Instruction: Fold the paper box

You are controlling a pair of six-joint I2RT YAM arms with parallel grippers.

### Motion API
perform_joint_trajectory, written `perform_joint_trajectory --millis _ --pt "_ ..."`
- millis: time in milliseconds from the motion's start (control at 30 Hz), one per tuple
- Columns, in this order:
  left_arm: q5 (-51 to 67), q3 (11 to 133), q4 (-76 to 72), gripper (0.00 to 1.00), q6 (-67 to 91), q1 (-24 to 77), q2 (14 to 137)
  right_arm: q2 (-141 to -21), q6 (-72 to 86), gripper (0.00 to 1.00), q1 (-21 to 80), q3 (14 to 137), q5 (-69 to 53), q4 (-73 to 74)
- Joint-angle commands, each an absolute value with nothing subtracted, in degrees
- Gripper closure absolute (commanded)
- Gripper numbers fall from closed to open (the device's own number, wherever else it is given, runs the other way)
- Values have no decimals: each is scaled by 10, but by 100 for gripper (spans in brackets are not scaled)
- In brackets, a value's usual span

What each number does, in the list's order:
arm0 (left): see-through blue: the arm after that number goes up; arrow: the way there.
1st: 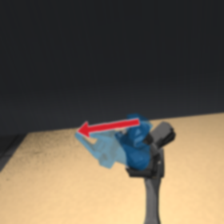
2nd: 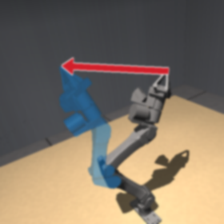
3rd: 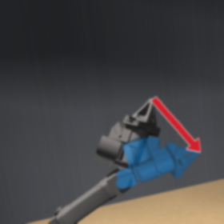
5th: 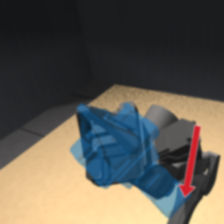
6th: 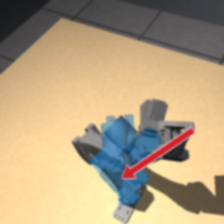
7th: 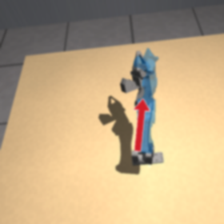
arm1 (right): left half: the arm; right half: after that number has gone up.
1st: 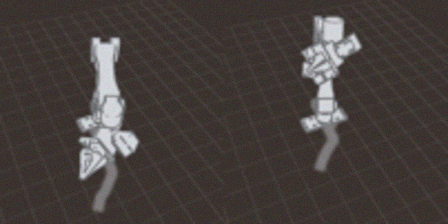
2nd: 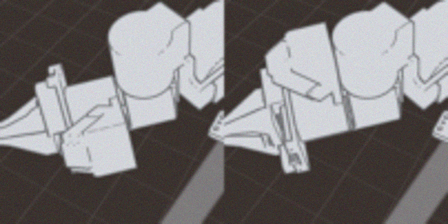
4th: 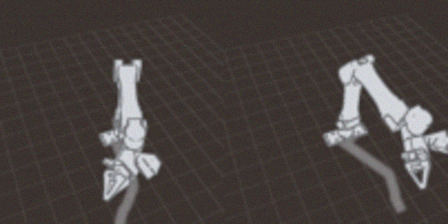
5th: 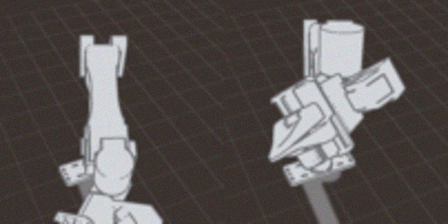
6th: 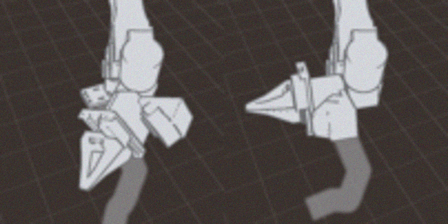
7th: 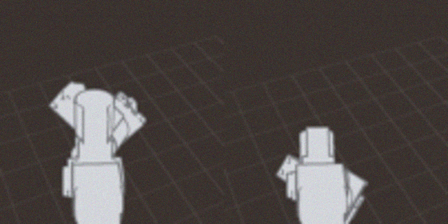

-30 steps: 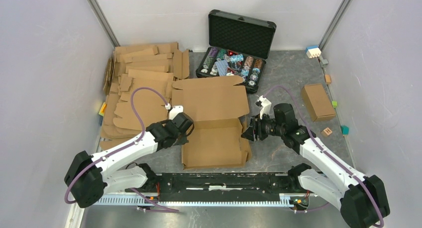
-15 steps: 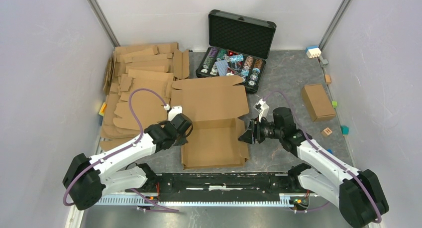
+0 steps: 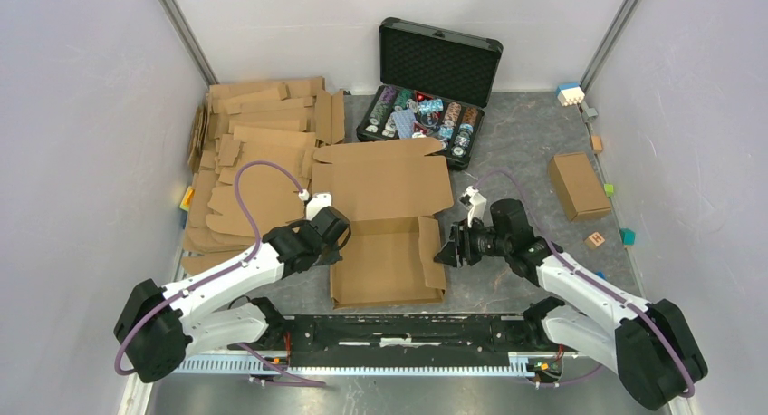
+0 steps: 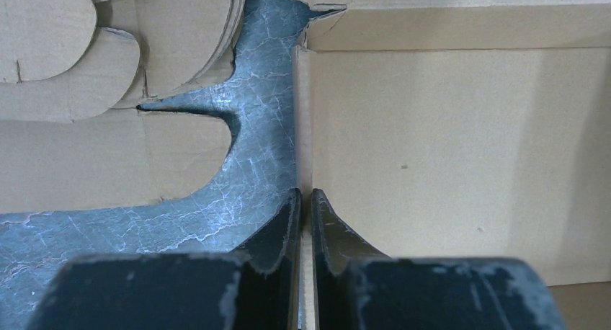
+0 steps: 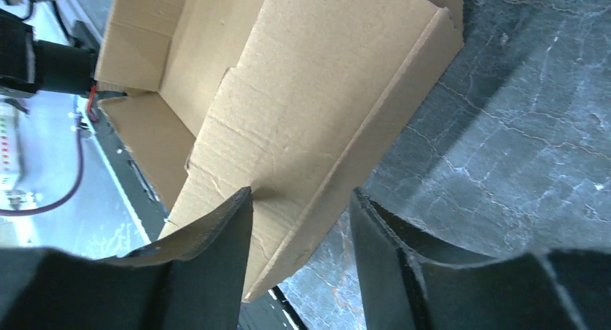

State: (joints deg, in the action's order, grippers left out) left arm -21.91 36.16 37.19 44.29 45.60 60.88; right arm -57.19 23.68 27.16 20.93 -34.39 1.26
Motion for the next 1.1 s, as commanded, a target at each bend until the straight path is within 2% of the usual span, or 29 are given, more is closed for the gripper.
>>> perform_joint_trajectory --millis 0,67,300,467,733,800,933,1067 --pt "-207 359 354 88 440 456 595 -572 201 37 291 246 -283 60" --pt "-207 359 354 88 440 456 596 -571 205 33 295 246 -283 57" --pt "-204 359 353 88 440 456 598 -587 203 32 313 262 -246 77" --pt "-205 357 353 88 439 456 594 -573 220 18 314 268 -256 76" --pt "-206 355 353 88 440 456 590 -579 229 17 317 262 -252 76" --pt "-206 355 353 88 441 456 591 -579 231 14 326 264 -247 80" --pt "-205 356 352 87 446 456 588 -591 214 13 362 298 -177 128" --pt "-207 355 352 85 453 456 583 -610 201 17 392 323 -116 167"
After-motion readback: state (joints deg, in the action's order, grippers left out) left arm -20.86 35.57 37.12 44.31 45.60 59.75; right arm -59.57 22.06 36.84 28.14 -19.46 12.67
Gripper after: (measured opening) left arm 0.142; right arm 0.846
